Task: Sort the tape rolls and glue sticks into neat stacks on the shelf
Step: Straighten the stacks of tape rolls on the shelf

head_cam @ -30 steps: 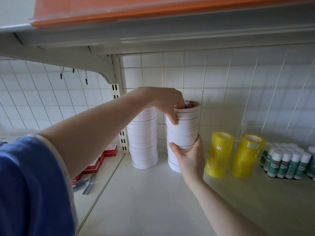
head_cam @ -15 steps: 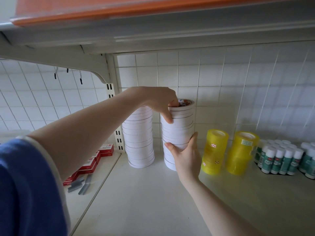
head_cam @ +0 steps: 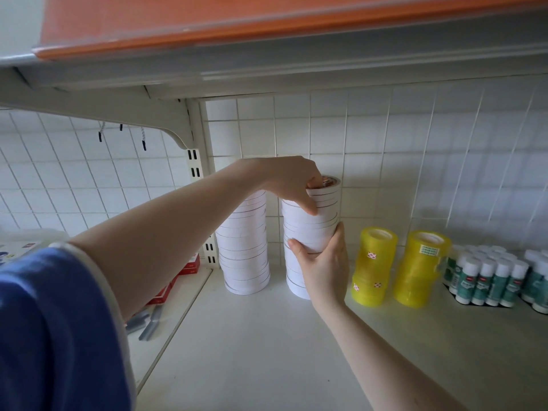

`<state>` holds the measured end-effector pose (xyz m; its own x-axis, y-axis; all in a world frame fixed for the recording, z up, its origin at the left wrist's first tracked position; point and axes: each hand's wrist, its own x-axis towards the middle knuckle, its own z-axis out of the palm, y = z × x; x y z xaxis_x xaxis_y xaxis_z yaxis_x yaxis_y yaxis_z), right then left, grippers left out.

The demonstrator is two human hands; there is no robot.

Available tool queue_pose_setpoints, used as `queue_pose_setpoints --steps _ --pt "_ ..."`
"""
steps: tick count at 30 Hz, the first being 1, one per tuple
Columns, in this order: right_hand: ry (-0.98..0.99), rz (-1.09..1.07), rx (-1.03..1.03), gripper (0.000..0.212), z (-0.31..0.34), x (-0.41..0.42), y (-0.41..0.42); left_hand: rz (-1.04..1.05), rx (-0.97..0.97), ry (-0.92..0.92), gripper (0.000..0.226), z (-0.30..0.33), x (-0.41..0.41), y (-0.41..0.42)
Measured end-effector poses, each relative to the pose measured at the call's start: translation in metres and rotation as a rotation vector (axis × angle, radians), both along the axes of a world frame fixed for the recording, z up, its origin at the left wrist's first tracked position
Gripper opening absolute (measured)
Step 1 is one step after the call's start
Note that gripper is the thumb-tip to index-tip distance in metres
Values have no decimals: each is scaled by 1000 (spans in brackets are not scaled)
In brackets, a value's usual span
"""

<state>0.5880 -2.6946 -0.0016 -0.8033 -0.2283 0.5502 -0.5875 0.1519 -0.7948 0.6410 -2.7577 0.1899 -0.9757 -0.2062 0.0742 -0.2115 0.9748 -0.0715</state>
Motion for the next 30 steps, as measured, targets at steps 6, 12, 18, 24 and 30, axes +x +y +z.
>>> queue_pose_setpoints --steps 6,12,18,24,30 --pt "-24 18 1 94 -1 1 -1 9 45 -4 43 0 5 3" --pt "-25 12 44 99 2 6 2 15 60 17 36 -1 7 6" --pt "2 16 179 84 -6 15 27 1 16 53 40 0 14 8" --pt "-8 -29 282 60 -17 22 60 -55 73 195 33 8 25 18" --pt "15 -96 428 29 -23 18 98 -130 56 280 41 4 25 37"
